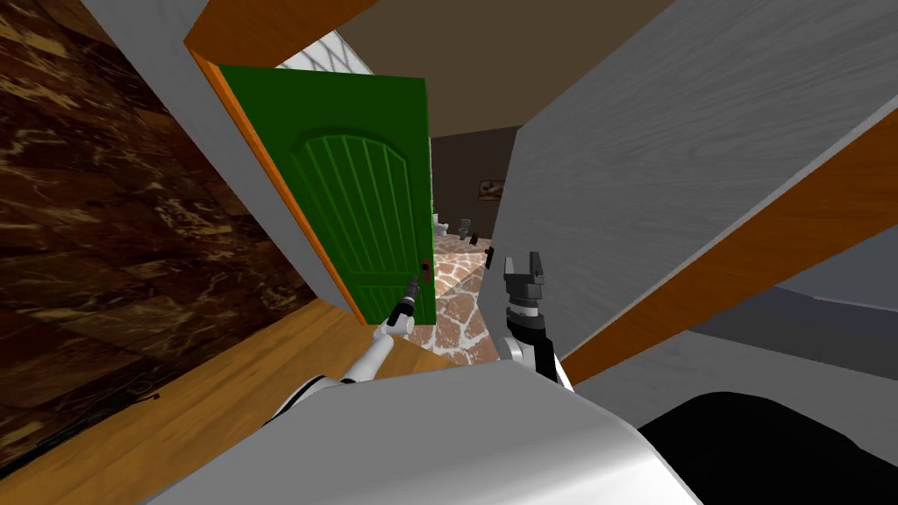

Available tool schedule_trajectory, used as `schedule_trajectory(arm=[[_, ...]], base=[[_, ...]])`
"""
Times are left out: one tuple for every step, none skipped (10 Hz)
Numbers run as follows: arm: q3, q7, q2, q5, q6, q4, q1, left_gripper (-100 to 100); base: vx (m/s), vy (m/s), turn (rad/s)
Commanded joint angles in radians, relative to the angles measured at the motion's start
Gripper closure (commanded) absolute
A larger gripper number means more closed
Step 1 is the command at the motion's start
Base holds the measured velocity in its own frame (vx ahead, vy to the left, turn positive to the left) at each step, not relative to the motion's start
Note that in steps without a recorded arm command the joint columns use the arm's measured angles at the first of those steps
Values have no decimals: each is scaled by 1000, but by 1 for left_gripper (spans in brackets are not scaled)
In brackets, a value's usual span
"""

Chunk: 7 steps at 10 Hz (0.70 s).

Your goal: Push the door open

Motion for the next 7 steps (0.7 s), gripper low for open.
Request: schedule_trajectory(arm=[[2, -1, 7, 0, 0, -6, 3, -100], [4, -1, 10, 0, -2, -4, 3, -100], [6, -2, 13, 0, -4, -3, 3, -100], [8, -2, 15, 0, -7, -1, 3, -100], [9, -2, 16, 0, -10, 0, 3, -100], [11, -3, 15, 0, -12, 2, 2, -100], [14, -3, 12, 0, -16, 4, 2, -100]], base=[[165, -41, -20], [184, -61, -14], [211, -44, -21], [225, -7, -22], [220, -16, -33], [217, -31, -28], [238, -9, -34]])
